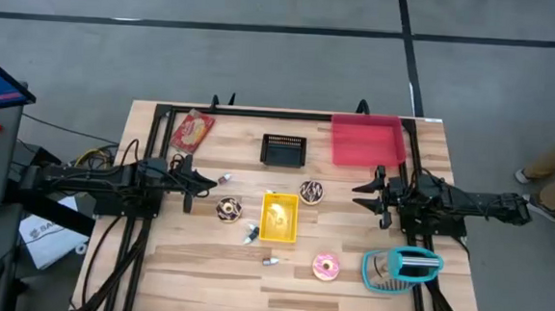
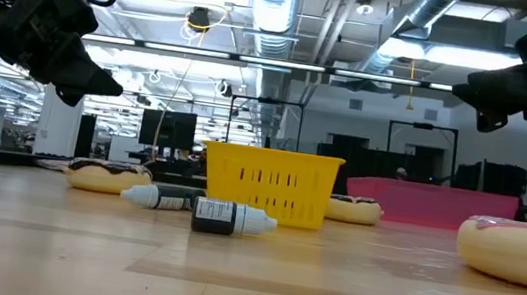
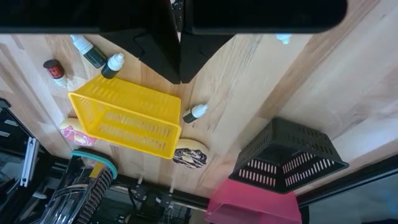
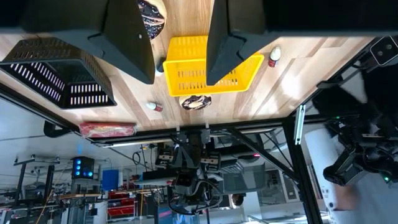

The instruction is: Pick & Place Food Item

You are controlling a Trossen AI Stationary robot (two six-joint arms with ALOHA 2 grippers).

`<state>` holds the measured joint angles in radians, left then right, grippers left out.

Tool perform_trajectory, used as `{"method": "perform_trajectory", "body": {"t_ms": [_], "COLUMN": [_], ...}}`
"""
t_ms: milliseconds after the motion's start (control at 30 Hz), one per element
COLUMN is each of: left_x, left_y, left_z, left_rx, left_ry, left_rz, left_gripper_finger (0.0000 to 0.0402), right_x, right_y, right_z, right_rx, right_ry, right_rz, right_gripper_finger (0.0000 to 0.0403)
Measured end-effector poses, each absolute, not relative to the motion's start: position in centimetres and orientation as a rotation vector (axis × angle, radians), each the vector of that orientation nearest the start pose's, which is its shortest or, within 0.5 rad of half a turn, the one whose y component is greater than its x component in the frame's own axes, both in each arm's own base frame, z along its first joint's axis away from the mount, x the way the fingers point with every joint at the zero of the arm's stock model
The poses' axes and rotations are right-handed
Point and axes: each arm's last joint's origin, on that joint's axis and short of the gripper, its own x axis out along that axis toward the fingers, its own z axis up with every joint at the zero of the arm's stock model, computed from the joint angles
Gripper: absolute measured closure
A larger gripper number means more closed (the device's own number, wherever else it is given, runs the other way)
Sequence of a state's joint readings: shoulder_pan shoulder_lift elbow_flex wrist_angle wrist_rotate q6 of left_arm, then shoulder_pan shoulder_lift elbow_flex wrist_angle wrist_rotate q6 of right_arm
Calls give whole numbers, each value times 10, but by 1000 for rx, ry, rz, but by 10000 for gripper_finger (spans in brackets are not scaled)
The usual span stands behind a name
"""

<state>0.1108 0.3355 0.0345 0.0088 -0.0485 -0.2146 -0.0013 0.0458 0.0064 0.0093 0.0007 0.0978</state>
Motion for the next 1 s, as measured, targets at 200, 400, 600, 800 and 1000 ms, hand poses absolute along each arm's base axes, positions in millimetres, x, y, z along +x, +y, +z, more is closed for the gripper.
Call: {"method": "perform_trajectory", "body": {"t_ms": [200, 400, 600, 800, 1000], "left_x": [114, 115, 117, 120, 126], "left_y": [14, 14, 16, 19, 21], "left_z": [147, 149, 158, 154, 145], "left_rx": [-222, -222, -482, -821, -1067], "left_ry": [274, 249, 125, 88, 50], "left_rz": [189, 187, 237, 363, 451], "left_gripper_finger": [400, 400, 400, 400, 400], "right_x": [100, 100, 100, 100, 100], "right_y": [0, 0, 0, 0, 0], "right_z": [163, 163, 163, 163, 163], "right_rx": [97, 98, 98, 98, 98], "right_ry": [29, 30, 30, 30, 30], "right_rz": [-4, -4, -4, -4, -3], "right_gripper_finger": [264, 264, 264, 264, 264]}}
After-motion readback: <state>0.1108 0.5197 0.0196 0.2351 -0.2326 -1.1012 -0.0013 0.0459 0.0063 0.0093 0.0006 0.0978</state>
